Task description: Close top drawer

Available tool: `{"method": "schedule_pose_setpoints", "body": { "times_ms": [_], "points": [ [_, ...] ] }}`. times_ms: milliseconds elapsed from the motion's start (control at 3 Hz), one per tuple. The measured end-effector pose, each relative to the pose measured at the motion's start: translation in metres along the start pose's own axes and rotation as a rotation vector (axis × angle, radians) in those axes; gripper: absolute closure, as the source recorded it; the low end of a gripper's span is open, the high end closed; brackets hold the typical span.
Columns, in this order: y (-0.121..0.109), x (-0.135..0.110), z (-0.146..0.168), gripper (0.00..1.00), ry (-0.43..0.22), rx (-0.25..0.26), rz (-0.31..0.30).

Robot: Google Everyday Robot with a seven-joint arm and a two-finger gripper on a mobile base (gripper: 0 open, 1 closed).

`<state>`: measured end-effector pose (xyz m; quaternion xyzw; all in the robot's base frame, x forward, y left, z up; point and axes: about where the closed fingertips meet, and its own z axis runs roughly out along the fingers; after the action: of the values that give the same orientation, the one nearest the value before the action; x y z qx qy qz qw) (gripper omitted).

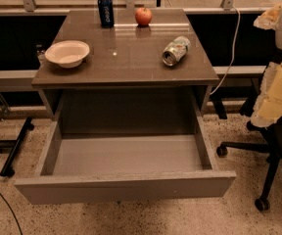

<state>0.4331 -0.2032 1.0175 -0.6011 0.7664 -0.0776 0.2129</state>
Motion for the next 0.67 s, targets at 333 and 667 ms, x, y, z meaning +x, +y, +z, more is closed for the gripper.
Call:
{"method": "schedule_pose_setpoints", "body": {
  "times_ms": [333,667],
  "points": [
    [0.0,0.0,0.0,0.0,0.0,0.0,0.0],
    [0.0008,-0.0024,-0.0038,0.15,-0.004,0.008,-0.006]
  ]
}}
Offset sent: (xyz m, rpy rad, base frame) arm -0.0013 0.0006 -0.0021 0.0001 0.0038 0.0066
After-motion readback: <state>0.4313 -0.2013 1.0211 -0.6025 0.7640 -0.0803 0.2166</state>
